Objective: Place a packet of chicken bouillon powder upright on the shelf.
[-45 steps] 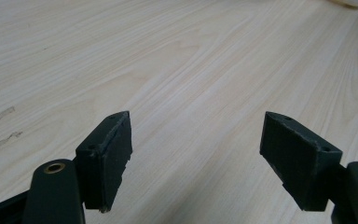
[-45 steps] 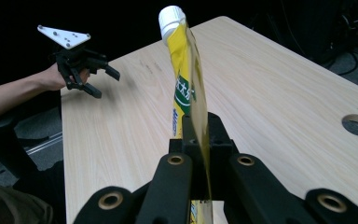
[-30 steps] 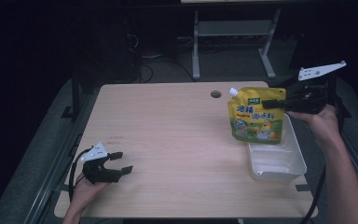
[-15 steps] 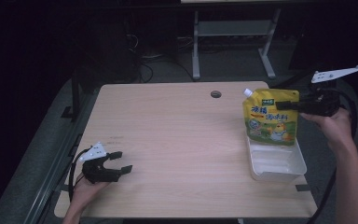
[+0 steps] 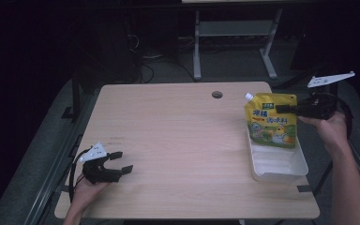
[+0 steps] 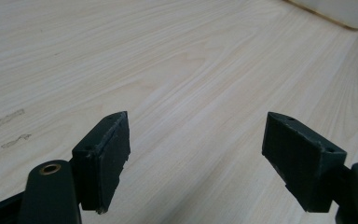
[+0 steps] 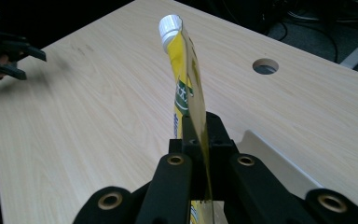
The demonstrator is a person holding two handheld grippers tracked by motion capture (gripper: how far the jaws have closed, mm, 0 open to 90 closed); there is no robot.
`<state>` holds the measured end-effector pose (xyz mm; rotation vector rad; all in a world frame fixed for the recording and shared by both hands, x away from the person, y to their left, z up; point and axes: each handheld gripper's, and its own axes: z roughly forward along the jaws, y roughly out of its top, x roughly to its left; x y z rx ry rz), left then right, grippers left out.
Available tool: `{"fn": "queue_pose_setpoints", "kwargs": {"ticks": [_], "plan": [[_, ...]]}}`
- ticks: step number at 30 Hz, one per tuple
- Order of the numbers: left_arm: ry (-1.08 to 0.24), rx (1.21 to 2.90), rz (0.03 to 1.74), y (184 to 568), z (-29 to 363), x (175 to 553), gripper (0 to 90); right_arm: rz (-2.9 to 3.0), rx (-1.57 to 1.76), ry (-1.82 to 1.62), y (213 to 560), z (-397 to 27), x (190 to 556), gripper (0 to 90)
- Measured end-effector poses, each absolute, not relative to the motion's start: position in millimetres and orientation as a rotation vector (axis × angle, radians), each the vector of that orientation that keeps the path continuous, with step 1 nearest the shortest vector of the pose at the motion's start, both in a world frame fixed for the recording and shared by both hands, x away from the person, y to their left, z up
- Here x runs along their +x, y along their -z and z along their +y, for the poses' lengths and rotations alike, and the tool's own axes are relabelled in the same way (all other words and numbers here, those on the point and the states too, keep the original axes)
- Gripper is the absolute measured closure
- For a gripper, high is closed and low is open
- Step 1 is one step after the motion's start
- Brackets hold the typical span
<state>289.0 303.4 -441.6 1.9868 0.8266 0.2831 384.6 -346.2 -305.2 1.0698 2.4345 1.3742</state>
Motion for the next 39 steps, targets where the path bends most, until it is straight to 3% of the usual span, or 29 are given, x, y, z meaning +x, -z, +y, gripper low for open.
{"fn": "queue_pose_setpoints", "kwargs": {"ticks": [14, 29, 39], "plan": [[-0.276, 1.985, 0.832, 442, 305, 289, 23.1, 2.44, 1.12, -1.333, 322, -344, 386, 87.8], [-0.265, 1.999, 0.824, 444, 301, 290, 23.1, 2.378, 1.156, -1.337, 312, -355, 375, 77.4], [-0.261, 2.0, 0.825, 444, 300, 290, 23.1, 2.373, 1.162, -1.333, 312, -363, 368, 87.0]]}}
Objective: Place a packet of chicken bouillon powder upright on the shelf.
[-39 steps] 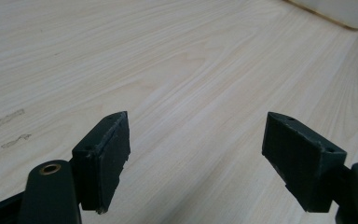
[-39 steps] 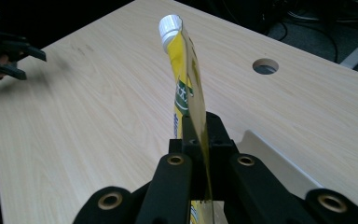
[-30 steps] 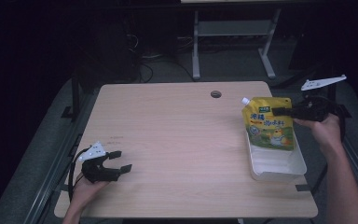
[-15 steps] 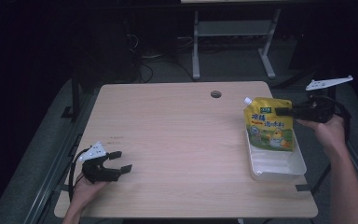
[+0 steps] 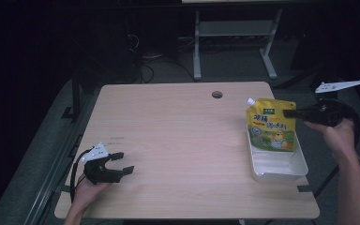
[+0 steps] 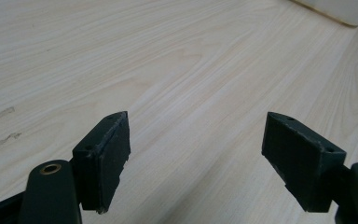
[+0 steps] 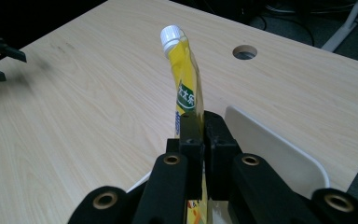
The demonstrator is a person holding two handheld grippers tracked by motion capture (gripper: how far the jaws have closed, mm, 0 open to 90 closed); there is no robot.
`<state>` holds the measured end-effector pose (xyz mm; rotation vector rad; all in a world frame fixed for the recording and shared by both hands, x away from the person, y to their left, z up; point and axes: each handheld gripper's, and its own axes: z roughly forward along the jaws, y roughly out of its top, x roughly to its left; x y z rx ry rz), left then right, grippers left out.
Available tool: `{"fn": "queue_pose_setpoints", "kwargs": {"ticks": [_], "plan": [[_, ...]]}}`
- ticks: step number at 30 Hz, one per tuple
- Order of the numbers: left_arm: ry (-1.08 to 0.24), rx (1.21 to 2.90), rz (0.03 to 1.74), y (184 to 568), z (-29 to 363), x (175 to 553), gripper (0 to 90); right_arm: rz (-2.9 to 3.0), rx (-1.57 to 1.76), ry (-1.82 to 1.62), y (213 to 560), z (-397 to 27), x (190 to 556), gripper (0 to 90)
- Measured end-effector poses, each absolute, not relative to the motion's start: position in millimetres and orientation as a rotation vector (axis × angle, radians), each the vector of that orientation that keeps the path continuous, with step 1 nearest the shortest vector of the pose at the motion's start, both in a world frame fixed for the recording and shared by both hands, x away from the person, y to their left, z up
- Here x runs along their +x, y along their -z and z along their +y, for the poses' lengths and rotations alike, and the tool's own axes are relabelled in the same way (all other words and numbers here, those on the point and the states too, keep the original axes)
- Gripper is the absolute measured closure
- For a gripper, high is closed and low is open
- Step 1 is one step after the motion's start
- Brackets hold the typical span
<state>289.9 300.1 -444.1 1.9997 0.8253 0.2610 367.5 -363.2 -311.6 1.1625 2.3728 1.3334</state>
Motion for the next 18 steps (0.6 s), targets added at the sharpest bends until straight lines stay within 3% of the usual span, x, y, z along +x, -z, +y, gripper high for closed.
{"fn": "queue_pose_setpoints", "kwargs": {"ticks": [18], "plan": [[-0.249, 1.997, 0.824, 445, 298, 291, 23.1, 2.34, 1.255, -1.345, 328, -385, 356, 88.2]]}}
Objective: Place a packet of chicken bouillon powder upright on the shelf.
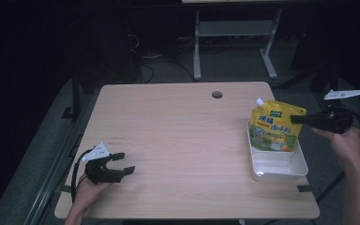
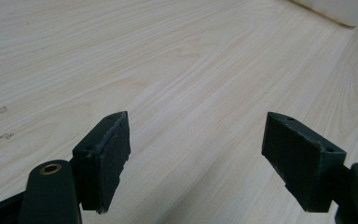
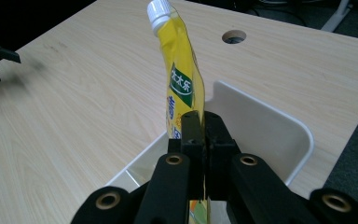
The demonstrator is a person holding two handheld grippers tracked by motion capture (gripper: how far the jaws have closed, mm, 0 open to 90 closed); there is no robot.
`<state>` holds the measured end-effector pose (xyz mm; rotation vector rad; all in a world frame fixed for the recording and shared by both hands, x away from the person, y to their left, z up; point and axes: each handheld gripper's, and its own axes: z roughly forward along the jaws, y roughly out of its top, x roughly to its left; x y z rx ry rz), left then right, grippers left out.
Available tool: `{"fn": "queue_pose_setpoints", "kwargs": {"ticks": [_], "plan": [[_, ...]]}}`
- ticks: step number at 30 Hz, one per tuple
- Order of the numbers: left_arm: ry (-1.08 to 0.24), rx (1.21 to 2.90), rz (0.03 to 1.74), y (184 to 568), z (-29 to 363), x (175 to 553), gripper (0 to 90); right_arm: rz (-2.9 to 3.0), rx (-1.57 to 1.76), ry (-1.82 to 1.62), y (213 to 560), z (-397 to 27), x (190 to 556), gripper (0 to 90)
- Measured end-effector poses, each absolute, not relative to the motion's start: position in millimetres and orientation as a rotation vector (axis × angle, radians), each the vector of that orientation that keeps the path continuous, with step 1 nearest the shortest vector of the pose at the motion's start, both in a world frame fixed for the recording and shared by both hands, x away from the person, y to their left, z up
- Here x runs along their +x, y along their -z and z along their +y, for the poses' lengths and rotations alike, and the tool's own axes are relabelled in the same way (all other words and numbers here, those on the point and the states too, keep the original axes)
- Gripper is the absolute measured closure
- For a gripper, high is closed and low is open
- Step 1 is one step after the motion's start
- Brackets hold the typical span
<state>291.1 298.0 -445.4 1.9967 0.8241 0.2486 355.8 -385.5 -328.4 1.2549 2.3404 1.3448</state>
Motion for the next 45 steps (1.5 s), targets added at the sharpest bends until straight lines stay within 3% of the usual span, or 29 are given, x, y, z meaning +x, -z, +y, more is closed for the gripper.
{"fn": "queue_pose_setpoints", "kwargs": {"ticks": [15, 28, 45], "plan": [[-0.24, 2.002, 0.827, 446, 297, 292, 23.1, 2.315, 1.295, -1.368, 339, -397, 348, 88.0], [-0.237, 2.0, 0.834, 446, 298, 292, 23.2, 2.256, 1.243, -1.397, 322, -387, 350, 67.7], [-0.241, 2.016, 0.84, 446, 300, 289, 23.6, 2.235, 1.159, -1.382, 287, -369, 336, 56.2]]}}
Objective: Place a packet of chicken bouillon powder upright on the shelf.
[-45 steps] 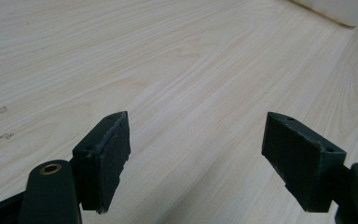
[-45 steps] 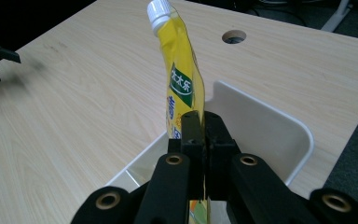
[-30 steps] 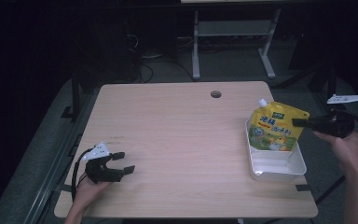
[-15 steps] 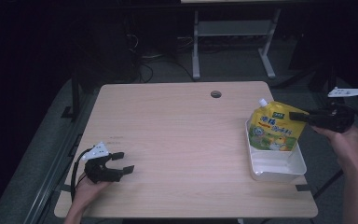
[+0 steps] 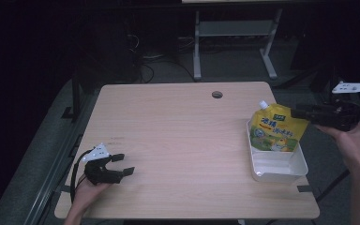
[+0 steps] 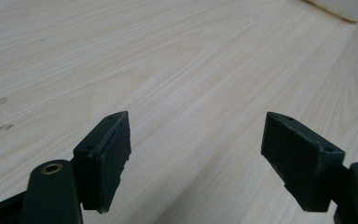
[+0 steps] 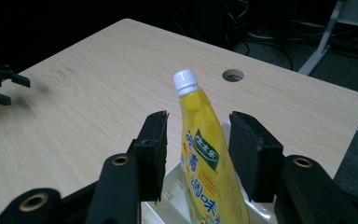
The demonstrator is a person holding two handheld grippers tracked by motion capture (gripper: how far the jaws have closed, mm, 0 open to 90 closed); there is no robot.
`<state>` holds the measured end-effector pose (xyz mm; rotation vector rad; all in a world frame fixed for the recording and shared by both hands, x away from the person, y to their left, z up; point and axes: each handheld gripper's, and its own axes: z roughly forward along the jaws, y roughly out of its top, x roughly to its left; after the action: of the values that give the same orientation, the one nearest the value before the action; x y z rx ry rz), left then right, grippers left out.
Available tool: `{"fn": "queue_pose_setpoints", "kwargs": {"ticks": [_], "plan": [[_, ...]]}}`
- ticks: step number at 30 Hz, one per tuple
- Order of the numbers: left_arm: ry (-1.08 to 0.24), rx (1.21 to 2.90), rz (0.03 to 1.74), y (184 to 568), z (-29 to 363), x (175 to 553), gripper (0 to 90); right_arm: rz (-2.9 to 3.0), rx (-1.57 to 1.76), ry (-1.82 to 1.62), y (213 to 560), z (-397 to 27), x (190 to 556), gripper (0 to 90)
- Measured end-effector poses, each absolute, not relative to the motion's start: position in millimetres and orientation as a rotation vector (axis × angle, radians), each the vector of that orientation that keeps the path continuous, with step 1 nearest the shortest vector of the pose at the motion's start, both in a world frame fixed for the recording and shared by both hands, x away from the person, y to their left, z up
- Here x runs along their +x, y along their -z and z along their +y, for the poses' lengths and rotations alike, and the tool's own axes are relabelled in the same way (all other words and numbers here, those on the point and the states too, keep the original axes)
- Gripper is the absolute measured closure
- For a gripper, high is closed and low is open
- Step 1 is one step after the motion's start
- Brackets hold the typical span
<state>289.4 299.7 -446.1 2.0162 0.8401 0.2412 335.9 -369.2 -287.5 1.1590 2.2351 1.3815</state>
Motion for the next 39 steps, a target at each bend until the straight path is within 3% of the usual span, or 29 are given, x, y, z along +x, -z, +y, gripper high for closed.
{"fn": "queue_pose_setpoints", "kwargs": {"ticks": [11, 25, 39], "plan": [[-0.239, 2.021, 0.848, 447, 301, 288, 23.5, 2.252, 1.112, -1.374, 279, -354, 316, 51.5], [-0.224, 2.045, 0.81, 445, 294, 284, 23.5, 2.33, 1.117, -1.353, 310, -319, 279, 40.7], [-0.228, 2.045, 0.807, 446, 296, 284, 23.4, 2.4, 1.109, -1.36, 338, -276, 275, 31.9]]}}
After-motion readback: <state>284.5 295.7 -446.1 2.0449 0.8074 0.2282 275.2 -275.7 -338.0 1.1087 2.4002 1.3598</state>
